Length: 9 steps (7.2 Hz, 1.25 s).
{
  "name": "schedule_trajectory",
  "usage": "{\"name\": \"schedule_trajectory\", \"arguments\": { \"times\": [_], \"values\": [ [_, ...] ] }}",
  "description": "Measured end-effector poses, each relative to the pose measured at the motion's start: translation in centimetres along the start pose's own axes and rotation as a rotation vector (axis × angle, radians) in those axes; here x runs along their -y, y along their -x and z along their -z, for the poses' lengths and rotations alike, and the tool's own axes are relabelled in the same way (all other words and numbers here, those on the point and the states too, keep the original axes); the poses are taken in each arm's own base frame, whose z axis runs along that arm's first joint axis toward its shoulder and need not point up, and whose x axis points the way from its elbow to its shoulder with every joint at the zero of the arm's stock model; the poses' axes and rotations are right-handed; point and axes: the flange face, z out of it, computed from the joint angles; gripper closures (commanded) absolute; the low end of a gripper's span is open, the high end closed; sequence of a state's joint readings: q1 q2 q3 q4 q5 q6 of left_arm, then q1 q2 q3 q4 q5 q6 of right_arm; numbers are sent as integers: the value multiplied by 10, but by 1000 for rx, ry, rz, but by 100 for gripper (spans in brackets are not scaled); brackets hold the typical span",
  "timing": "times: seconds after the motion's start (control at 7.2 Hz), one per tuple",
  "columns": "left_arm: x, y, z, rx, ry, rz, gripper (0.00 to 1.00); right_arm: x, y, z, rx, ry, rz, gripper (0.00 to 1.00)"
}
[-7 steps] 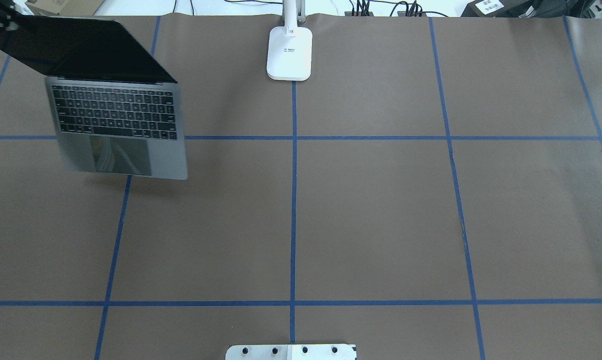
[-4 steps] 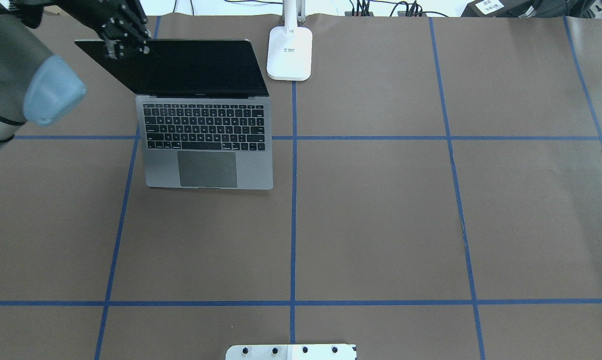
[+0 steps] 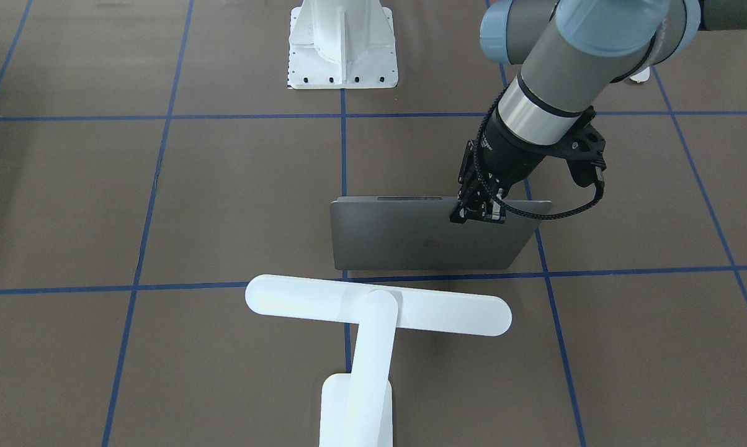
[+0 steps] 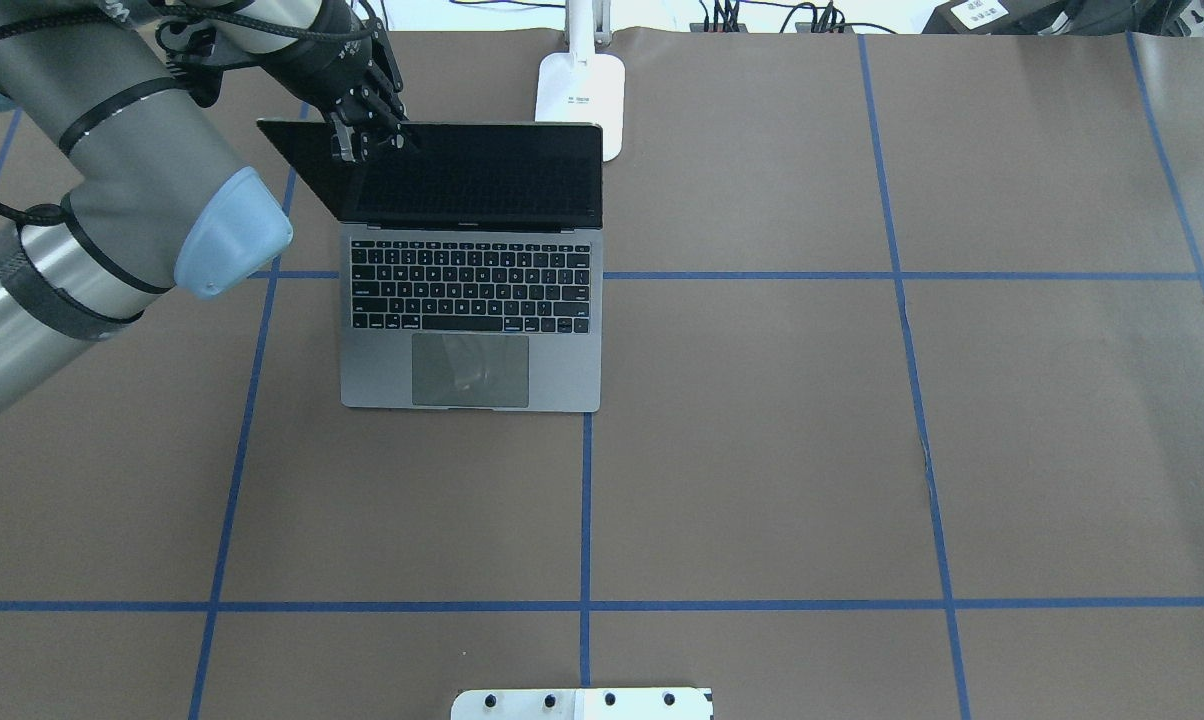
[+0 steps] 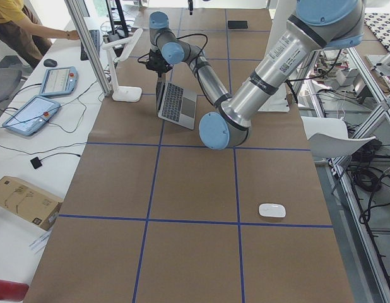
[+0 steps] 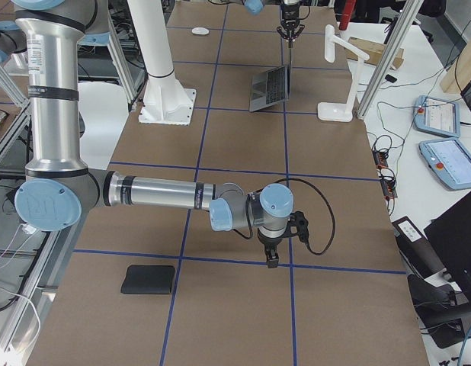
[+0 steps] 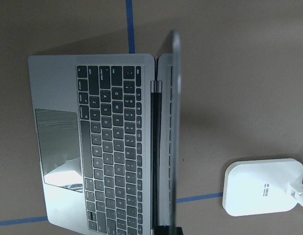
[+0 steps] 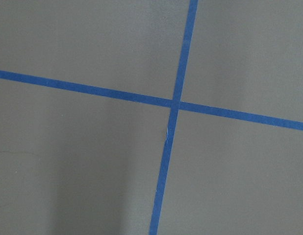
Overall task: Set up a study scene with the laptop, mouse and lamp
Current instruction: 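Slide the laptop with the left gripper toward the white lamp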
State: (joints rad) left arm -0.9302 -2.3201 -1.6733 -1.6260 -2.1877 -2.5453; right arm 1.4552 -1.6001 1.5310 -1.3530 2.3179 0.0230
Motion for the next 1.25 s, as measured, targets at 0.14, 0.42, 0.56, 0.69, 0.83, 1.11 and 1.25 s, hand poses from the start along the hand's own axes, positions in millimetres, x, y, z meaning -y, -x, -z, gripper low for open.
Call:
{"name": "schedule_trajectory", "arguments": {
  "times": [0.14,0.42,0.56,0.69,0.83,1.11,1.25],
  "values": [
    [3,-10,-15,-19,-1,15,100,0,0,0,0,1,1,0],
    [9,-30,-41,-56,-2,41,100,0,1,-1,0,2,2,0],
    [9,-36,-50,-67,-7,50,100,0,2,-1,1,3,3,0],
    [5,-40,-58,-76,-11,62,100,0,2,-2,1,4,5,0],
    [1,-41,-67,-87,-12,65,100,1,3,-3,0,6,7,0],
    [-1,-40,-80,-101,-12,65,93,1,4,-4,0,8,9,0],
    [0,-39,-82,-102,-13,64,49,1,5,-4,0,8,10,0]
  ]
}}
